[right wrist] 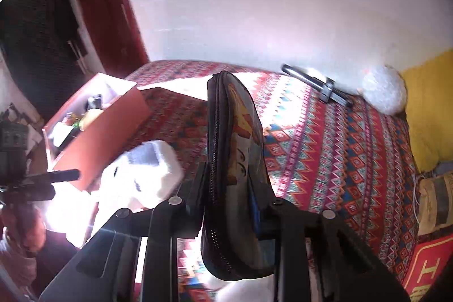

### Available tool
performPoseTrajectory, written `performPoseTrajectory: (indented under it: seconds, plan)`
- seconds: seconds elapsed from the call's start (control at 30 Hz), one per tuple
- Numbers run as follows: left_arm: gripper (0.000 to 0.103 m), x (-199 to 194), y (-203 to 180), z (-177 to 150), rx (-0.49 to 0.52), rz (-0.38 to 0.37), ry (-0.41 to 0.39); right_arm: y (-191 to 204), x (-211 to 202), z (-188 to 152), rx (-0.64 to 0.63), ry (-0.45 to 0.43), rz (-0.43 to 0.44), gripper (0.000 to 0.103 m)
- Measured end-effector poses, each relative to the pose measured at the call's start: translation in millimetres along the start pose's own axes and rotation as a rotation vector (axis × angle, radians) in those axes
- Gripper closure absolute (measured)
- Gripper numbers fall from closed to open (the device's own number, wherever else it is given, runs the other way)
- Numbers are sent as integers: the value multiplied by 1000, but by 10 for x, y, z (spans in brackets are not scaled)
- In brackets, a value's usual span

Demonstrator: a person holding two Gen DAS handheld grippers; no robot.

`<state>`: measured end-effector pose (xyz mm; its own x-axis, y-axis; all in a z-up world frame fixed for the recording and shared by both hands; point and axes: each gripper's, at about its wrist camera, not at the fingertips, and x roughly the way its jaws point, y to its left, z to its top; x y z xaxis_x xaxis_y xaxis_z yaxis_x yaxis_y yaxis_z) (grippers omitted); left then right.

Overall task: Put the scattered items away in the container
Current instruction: 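Carry the pencil case over the box and drop it in with the right tool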

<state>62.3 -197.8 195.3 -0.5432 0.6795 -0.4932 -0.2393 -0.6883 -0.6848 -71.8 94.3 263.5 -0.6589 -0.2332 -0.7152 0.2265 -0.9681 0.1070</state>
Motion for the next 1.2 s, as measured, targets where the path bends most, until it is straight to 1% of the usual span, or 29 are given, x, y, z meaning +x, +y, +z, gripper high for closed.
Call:
performPoseTrajectory:
  seconds: [0.07,0.1,0.17,0.23,0.3,0.33,0.4,0.5,0.57,0.6,0.63,0.67,0.7,0.73,0.77,0.8,0.83,0.9,0.97,1.07,1.13,1.2]
  plan:
    - [0,-250,53,53,-30,-34,-56,499,-165,135,-64,-30,63,80]
    - [0,-393,83,77,-40,-28,-96,737,-222,196,-98,-42,87,80]
    - [0,-745,135,104,-32,65,-223,1215,-314,307,-156,-64,132,80]
    - [0,-1099,164,129,-4,190,-363,1645,-339,445,-200,-91,180,80]
    - [0,-1405,198,150,13,323,-471,2031,-340,604,-234,-123,240,80]
    - [0,-1540,240,159,16,372,-516,2208,-339,688,-251,-140,270,80]
    - [0,-1786,354,187,17,439,-576,2605,-309,834,-281,-173,316,81]
    - [0,-2038,559,228,4,528,-623,3125,-121,1047,-328,-210,348,82]
    - [0,-2162,733,247,-11,568,-629,3403,70,1182,-351,-240,320,82]
    - [0,-2198,810,260,-19,584,-628,3544,162,1237,-360,-258,283,81]
    - [0,-2220,880,264,-27,595,-625,3677,280,1277,-377,-268,243,79]
    - [0,-2236,942,280,-33,603,-620,3787,392,1318,-401,-273,201,73]
    - [0,-2229,1002,284,-38,612,-615,3905,440,1325,-420,-304,157,68]
    - [0,-2224,1047,291,-42,622,-607,3994,458,1312,-433,-354,110,45]
    - [0,-2217,1082,296,-44,631,-598,4047,445,1283,-436,-405,75,20]
    - [0,-2219,1105,301,-42,635,-591,4080,397,1243,-430,-445,65,16]
    - [0,-2200,1105,295,-39,641,-586,4082,366,1215,-425,-454,82,16]
    - [0,-2168,1126,297,-31,649,-571,4035,312,1159,-403,-430,118,16]
    - [0,-2143,1127,283,-20,657,-559,3928,245,1085,-379,-407,133,16]
    - [0,-2060,1082,258,6,682,-543,3619,74,963,-320,-400,140,16]
    - [0,-1996,1007,238,32,698,-537,3306,-76,880,-234,-417,144,14]
    - [0,-1923,896,192,65,720,-534,2926,-245,756,-125,-433,153,9]
